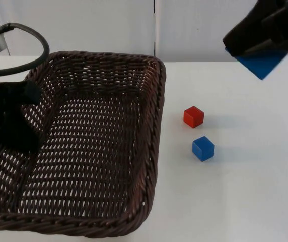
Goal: Pick up the basket with the left hand and place the largest block into the basket with the right hand.
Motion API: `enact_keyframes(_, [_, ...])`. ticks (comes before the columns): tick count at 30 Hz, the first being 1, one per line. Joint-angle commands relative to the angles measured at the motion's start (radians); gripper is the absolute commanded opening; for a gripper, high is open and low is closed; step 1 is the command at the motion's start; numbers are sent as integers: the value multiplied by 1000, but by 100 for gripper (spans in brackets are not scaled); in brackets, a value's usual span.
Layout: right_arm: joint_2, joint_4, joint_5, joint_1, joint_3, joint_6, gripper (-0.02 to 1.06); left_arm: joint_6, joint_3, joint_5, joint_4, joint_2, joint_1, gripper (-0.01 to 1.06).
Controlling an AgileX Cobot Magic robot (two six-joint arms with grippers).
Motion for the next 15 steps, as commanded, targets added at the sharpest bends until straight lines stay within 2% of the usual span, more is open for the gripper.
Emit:
enact_keyframes(1, [23,23,9,6,-41,-4,0,4,0,-1,-26,-11,-4,0])
enact_keyframes(7, [114,17,43,30,-153,-4,0,4,0,-1,-26,-11,-4,0])
enact_keyframes(15, [324,18,49,125,-325,-33,0,4,0,-1,-26,-11,-4,0])
